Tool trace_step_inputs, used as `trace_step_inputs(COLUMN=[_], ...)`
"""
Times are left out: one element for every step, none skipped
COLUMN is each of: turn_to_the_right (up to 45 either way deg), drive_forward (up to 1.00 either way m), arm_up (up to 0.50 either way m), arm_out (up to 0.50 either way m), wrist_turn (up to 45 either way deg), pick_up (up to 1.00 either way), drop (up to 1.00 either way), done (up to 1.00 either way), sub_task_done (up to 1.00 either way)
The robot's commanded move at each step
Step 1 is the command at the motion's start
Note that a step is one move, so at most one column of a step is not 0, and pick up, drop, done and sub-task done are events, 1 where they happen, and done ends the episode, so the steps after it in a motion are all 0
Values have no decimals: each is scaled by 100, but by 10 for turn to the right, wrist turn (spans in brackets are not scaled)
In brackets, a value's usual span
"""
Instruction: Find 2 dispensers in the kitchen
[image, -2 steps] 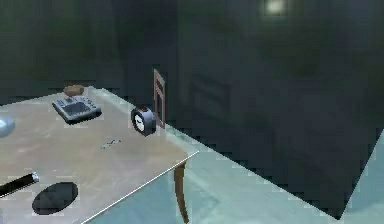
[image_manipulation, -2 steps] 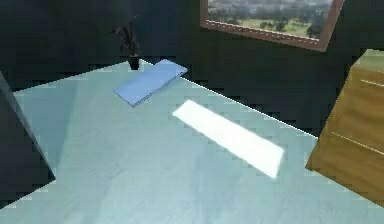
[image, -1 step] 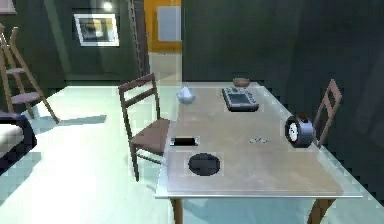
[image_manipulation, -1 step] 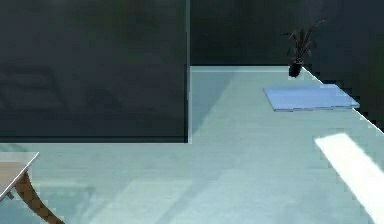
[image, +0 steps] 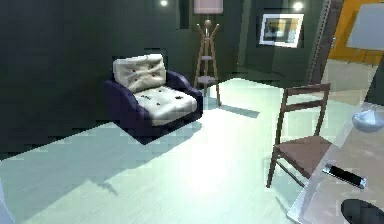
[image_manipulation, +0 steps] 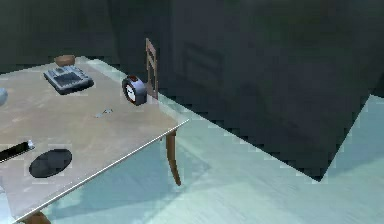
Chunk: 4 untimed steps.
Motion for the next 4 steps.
trace_step_inputs(turn_to_the_right=[-30, -210, 0, 300], drive_forward=[0, 0, 35, 0], arm_up=[0, 0, 0, 0], arm_out=[0, 0, 0, 0], wrist_turn=[0, 0, 0, 0], pick_up=[0, 0, 0, 0], drop=[0, 0, 0, 0], done=[0, 0, 0, 0], sub_task_done=[0, 0, 0, 0])
